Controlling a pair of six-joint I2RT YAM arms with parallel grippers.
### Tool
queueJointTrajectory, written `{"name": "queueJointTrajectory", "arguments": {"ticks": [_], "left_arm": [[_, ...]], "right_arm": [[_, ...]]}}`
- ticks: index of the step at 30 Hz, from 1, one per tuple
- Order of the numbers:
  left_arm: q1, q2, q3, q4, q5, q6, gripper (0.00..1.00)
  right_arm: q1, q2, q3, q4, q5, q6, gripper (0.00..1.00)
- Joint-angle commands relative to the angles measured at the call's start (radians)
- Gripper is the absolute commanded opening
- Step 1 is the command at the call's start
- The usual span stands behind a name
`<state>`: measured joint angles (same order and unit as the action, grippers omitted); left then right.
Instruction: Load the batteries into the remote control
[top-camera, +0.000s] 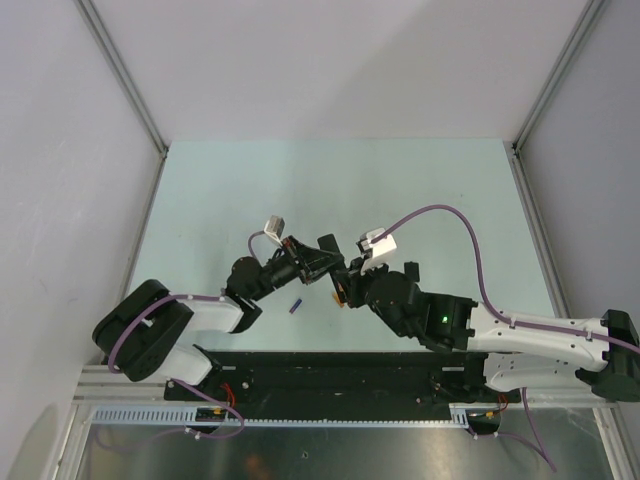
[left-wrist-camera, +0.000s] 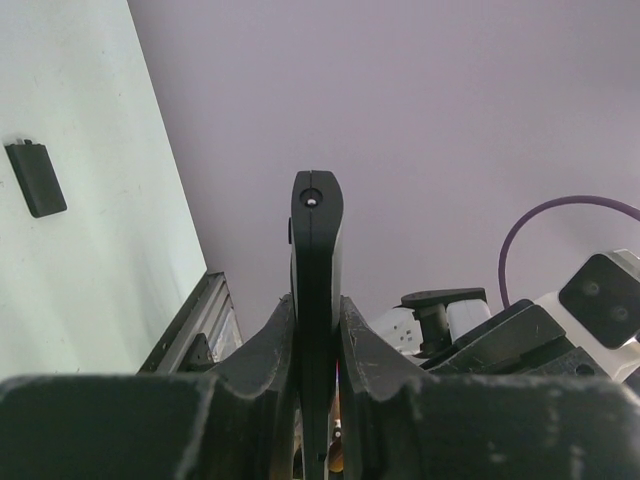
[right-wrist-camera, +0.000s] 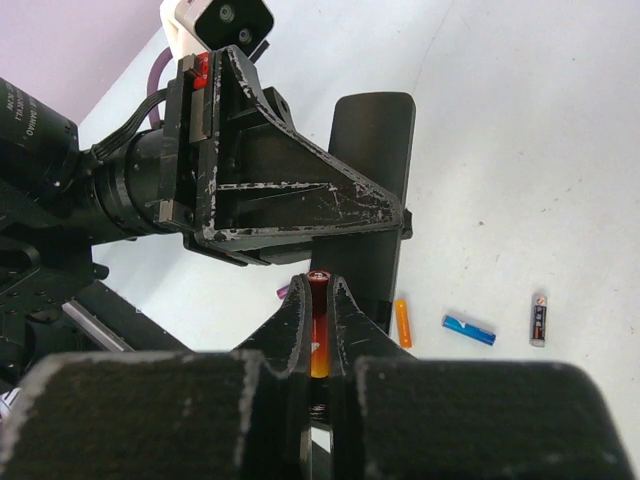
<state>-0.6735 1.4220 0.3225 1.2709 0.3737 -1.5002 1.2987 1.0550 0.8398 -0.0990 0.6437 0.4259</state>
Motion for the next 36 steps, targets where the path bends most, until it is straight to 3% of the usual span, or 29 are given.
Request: {"name": "queueJointTrajectory", "arguments": {"ticks": [1,14,36], "left_arm": [[-0.012,0.002,0.026,0.114,0.022,-0.005,0.00],[-0.012,0.002,0.027,0.140,0.014,-0.005,0.00],[-0.011,0.006,0.070,0.143,-0.025,0.049,0.00]], "right_arm": [[0.004,0.002,0.002,-0.004,0.050,0.013,0.00],[0.004,0.000,-0.004,-0.033,0.008,0.034,0.00],[0.005,0.022,0.007,-0.200,-0.061,0.206,0.00]]}}
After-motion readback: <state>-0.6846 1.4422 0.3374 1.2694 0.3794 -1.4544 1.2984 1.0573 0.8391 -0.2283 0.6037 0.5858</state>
